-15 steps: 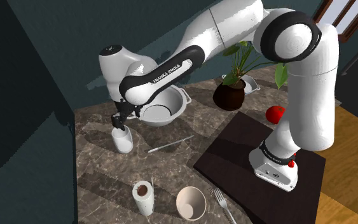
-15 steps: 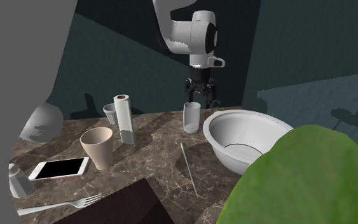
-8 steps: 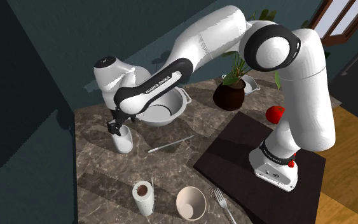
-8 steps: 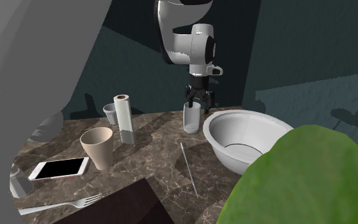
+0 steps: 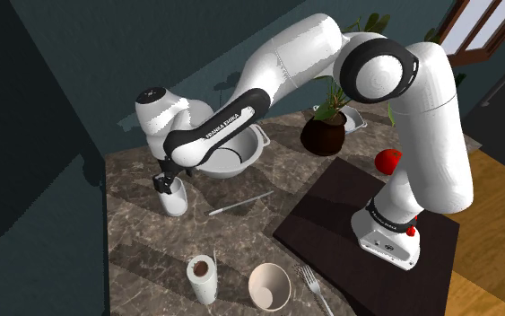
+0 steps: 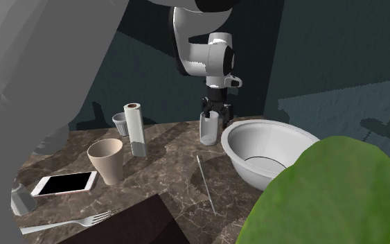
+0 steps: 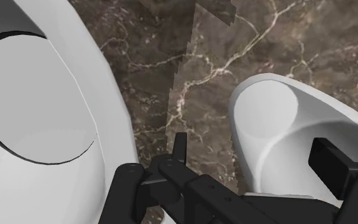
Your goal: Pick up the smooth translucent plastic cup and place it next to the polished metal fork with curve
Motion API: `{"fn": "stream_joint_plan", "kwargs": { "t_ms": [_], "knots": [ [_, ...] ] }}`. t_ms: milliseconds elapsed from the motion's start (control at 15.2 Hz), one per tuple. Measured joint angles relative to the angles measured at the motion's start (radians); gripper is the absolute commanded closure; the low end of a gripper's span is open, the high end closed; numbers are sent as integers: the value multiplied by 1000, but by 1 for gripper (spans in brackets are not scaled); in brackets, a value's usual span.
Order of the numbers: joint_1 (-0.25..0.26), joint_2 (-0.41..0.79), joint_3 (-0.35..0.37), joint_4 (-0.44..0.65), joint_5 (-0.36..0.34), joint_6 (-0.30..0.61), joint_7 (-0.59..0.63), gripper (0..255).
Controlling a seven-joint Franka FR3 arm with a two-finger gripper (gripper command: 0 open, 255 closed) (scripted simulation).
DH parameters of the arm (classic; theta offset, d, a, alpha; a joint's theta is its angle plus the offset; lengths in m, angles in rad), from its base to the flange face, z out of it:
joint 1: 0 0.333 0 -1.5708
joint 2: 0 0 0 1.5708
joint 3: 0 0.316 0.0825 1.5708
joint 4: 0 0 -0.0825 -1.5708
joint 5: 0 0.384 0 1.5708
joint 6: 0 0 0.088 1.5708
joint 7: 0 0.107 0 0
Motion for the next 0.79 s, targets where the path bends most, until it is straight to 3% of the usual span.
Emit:
{"fn": "stream_joint_plan", "kwargs": {
  "t_ms": [66,132,792],
  "knots": [
    [0,0,0,0,0,0,0,0],
    [0,0,0,0,0,0,0,255],
    [0,0,0,0,0,0,0,255]
  ]
}}
